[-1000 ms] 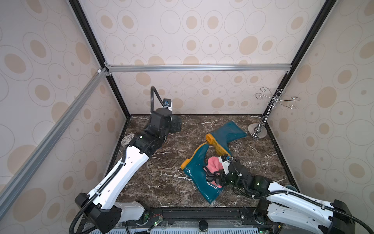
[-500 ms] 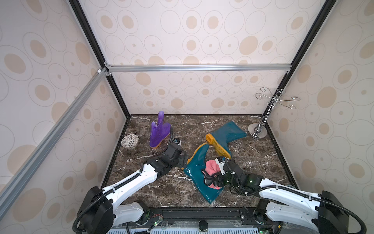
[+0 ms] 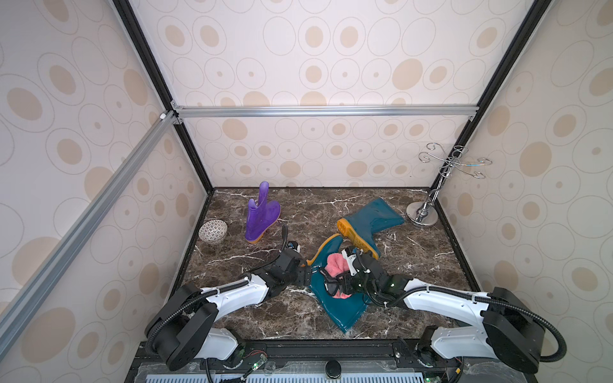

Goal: Wipe the rubber boots with a cloth
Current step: Wipe the dirt off the rubber boot.

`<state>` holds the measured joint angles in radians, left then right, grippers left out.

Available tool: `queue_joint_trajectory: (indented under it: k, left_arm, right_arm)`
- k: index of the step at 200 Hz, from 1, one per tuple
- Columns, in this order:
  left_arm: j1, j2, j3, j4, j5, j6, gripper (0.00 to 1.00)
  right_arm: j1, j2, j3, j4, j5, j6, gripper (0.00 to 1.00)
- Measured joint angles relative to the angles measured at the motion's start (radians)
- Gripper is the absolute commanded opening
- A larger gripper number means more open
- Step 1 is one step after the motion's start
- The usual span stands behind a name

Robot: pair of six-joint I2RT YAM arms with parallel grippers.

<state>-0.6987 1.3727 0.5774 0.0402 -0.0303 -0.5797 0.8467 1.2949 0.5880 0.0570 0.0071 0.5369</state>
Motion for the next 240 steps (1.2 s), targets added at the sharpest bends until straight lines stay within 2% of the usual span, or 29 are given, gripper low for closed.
queue_joint_trajectory:
  k: [7,21,39,76,143,172,218,240]
  left_arm:
    - [0.000,0.001,0.000,0.006,0.001,0.006,0.75]
    - [-0.001,0.012,0.002,0.019,-0.003,0.017,0.57]
    - [-0.002,0.041,0.003,0.050,-0.011,0.040,0.51]
    - [-0.002,0.080,0.002,0.122,-0.017,0.050,0.51]
    - [-0.001,0.077,-0.035,0.192,0.011,0.052,0.49]
    - [-0.004,0.066,-0.062,0.223,0.021,0.047,0.49]
    - [-0.008,0.031,-0.116,0.255,0.023,0.026,0.50]
    - [-0.008,0.031,-0.117,0.259,0.022,0.025,0.49]
  right_arm:
    - [-0.003,0.000,0.000,0.003,-0.001,0.000,0.00]
    - [-0.007,0.001,0.000,0.011,-0.006,0.000,0.00]
    - [-0.022,0.010,0.000,0.027,-0.016,-0.001,0.00]
    - [-0.048,0.093,0.040,0.046,-0.039,-0.002,0.00]
    - [-0.116,0.363,0.268,0.134,-0.045,0.074,0.00]
    - [-0.132,0.449,0.359,0.138,0.026,0.090,0.00]
    - [-0.276,0.560,0.477,0.138,0.004,0.103,0.00]
    - [-0.278,0.571,0.508,0.137,-0.034,0.089,0.00]
